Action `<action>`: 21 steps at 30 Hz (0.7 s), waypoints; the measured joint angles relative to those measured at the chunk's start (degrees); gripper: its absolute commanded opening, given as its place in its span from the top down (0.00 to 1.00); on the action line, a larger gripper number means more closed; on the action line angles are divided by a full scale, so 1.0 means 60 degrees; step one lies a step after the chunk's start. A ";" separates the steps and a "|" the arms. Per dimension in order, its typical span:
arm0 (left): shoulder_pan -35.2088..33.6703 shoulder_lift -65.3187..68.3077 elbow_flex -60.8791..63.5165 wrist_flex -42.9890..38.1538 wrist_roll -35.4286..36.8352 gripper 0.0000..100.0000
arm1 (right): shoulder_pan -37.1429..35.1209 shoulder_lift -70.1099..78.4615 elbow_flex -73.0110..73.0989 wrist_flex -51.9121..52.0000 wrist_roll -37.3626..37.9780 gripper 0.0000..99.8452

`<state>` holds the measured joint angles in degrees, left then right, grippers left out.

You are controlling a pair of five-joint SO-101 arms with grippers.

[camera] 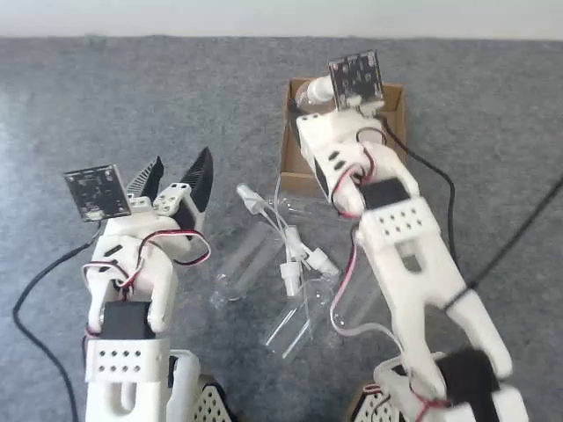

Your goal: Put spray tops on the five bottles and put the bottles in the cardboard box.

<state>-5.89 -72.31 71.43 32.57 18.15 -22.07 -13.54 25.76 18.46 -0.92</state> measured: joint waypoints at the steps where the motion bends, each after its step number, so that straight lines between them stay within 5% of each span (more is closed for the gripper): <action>1: -0.0015 0.0000 0.0000 0.0000 0.0000 0.78 | 0.0029 0.0366 -0.0278 0.0000 0.0000 0.99; 21: 0.0015 0.0000 0.0000 0.0000 0.0000 0.78 | 0.0410 0.4777 -0.3956 0.0000 0.0000 0.99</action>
<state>-5.80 -72.31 71.43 32.57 18.15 -19.60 15.12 2.02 18.46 -0.92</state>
